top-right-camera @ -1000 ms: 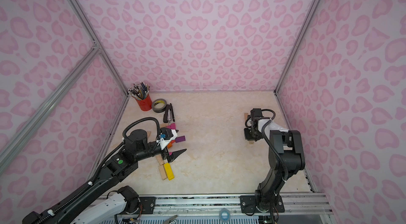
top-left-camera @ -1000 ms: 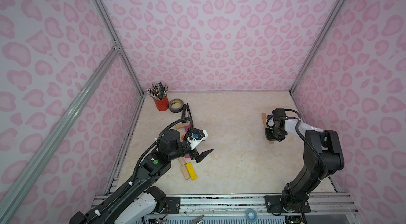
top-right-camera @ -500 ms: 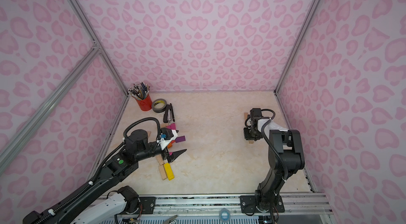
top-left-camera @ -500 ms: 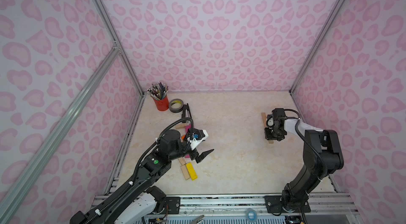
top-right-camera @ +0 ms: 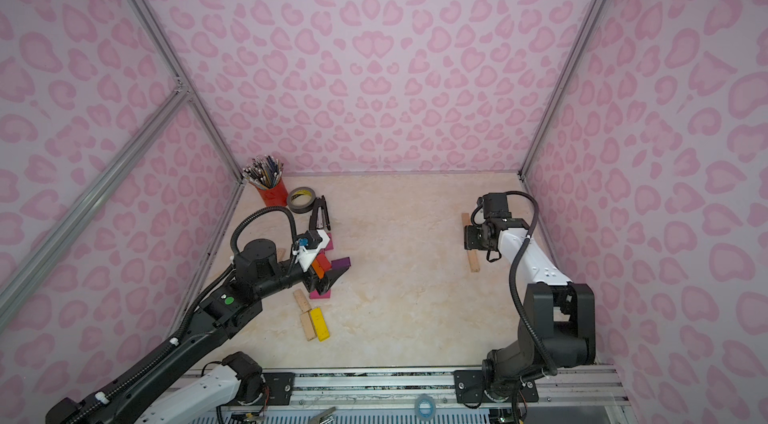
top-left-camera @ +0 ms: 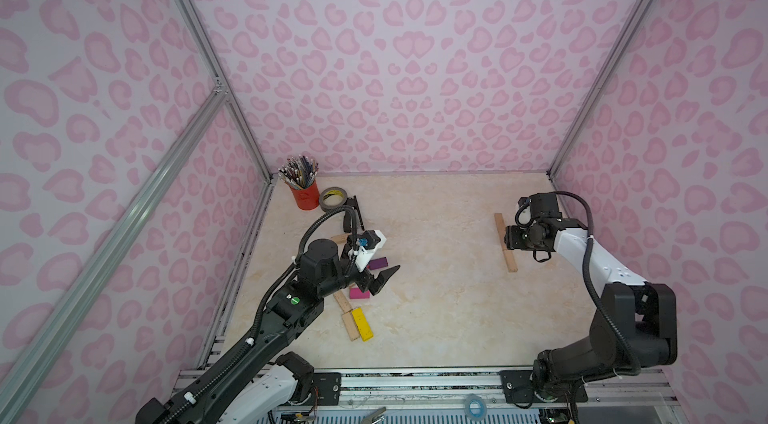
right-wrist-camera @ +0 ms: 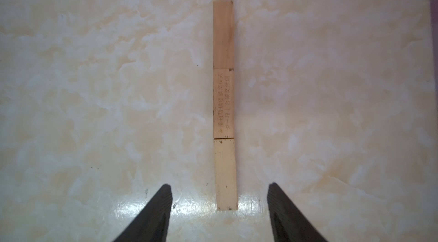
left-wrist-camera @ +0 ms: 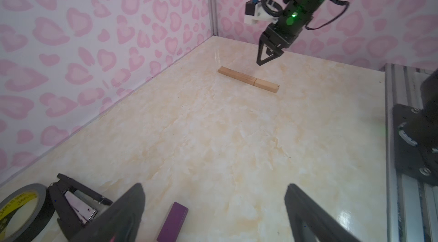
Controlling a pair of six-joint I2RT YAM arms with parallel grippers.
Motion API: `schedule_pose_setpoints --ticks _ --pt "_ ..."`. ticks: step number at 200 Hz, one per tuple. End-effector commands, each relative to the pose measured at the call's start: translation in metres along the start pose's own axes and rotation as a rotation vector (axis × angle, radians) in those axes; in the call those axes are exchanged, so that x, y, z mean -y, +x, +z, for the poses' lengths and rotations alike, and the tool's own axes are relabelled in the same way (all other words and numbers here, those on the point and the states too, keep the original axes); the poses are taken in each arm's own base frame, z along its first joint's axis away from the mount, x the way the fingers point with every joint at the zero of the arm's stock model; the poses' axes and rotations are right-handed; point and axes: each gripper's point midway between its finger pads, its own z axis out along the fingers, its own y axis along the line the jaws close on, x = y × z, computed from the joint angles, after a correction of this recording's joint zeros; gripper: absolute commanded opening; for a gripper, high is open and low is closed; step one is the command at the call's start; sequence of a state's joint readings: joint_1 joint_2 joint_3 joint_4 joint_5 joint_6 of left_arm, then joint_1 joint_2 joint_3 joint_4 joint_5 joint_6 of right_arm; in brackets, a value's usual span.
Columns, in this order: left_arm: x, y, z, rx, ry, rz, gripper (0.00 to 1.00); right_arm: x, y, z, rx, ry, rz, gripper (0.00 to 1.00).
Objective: Assemble the letter k with building blocks
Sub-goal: Assemble the building block at the center of the board, then pick up the building block from the center of the board.
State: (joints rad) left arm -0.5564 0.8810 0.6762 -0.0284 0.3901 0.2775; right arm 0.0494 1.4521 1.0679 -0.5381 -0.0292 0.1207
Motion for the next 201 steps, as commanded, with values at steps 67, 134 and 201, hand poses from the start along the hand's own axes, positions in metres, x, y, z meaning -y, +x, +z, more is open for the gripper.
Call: schedule_pose_setpoints --ticks 67,134,201 --pt "-0.168 0.050 -0.024 -0.115 -0.614 -0.847 0.75 -0.083 -0.028 -0.088 0.227 -0.250 0.146 0.88" --pt "-0.213 0.143 -0.052 -0.340 -0.927 -0.977 0.67 -0.172 0.011 -0.092 0.141 -0.389 0.071 0.97" --pt "-0.233 0.209 -0.055 -0.622 -1.028 -0.903 0.67 -0.219 0.032 -0.079 0.065 -0.473 0.007 0.99"
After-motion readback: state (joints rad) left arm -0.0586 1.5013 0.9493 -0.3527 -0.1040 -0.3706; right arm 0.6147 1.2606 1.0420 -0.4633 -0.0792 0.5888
